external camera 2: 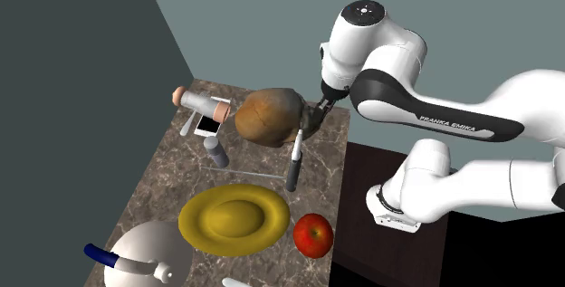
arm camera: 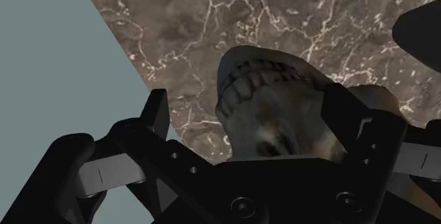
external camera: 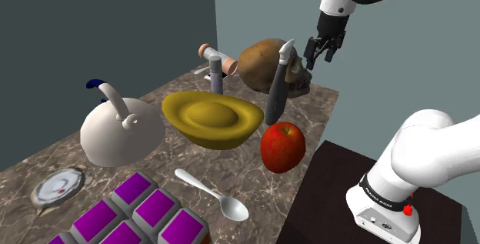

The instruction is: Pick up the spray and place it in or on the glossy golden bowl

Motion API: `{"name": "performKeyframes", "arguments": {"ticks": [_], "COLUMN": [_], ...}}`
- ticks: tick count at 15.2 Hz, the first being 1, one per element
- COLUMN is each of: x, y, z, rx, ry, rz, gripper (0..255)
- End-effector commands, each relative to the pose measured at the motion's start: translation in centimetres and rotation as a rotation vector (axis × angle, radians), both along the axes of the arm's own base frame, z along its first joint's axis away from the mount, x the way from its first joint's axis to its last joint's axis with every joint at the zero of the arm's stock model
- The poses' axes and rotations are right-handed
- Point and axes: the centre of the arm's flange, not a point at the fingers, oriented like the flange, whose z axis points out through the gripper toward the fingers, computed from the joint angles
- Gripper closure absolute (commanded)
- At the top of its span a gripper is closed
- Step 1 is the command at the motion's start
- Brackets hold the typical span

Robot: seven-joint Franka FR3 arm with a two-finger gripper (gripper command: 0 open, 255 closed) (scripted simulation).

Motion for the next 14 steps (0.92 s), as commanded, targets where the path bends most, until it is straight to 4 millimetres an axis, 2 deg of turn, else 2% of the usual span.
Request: {"name": "performKeyframes", "arguments": {"ticks": [1,7,14], "x": [0.0,1.1,4.6], "y": [0.0,4.0,7.4], "z": [0.0,-0.4,-0.5], "rx": [0.000,0.213,0.461], "ry": [0.000,0.186,0.403], "rz": [0.000,-0.515,-1.115], "gripper": [0,0,0]}}
